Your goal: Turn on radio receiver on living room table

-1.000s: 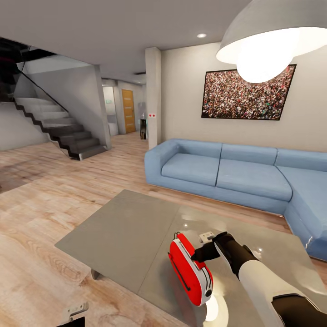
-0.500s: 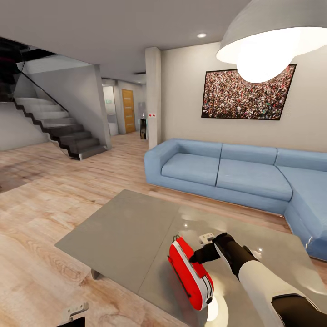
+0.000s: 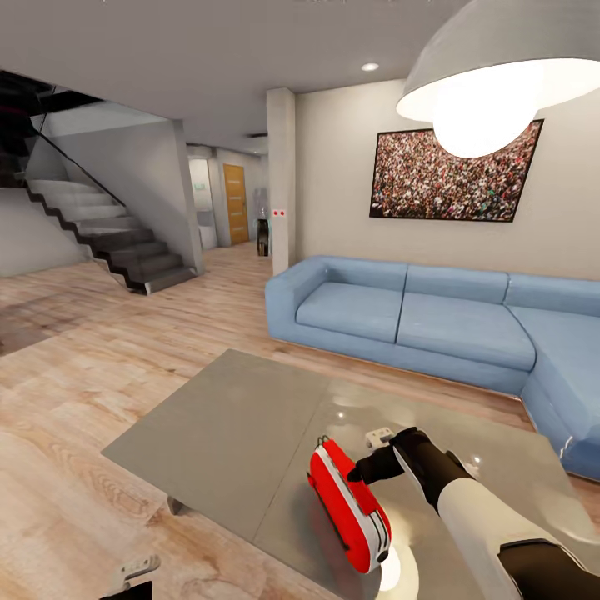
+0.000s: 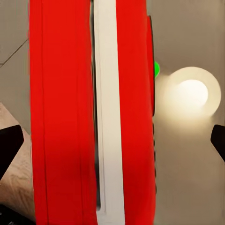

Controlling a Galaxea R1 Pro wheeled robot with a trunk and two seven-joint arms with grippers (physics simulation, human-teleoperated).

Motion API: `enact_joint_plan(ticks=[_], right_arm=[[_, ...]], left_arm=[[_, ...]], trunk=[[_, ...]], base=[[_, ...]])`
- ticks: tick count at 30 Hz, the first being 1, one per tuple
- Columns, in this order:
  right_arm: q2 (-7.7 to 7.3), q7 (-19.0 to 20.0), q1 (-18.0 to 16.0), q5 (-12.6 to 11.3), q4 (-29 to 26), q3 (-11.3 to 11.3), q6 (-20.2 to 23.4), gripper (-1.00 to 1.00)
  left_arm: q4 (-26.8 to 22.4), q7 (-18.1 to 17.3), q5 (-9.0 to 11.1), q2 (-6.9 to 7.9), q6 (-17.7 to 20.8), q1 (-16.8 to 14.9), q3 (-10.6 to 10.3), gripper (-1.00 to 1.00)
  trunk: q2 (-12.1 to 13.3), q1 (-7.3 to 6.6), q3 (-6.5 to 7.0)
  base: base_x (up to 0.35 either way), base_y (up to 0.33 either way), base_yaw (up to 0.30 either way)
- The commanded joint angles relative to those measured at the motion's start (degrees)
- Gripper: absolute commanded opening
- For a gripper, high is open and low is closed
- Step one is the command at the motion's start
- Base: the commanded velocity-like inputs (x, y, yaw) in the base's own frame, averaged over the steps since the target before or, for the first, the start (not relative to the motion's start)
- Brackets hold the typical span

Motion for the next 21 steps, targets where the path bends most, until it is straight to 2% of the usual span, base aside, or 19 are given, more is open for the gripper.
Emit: enact_joint_plan(ticks=[1, 21], right_arm=[[0.00, -0.02, 0.00, 0.00, 0.00, 0.00, 0.00, 1.00], [0.00, -0.15, -0.03, -0.01, 0.00, 0.00, 0.00, 1.00]], left_arm=[[0.01, 0.00, 0.00, 0.00, 0.00, 0.00, 0.00, -1.00], [0.00, 0.00, -0.08, 0.05, 0.00, 0.00, -0.16, -1.00]], trunk=[[0.42, -0.23, 0.18], [8.44, -4.62, 3.77]], base=[[0.000, 0.000, 0.000], [0.000, 0.000, 0.000]])
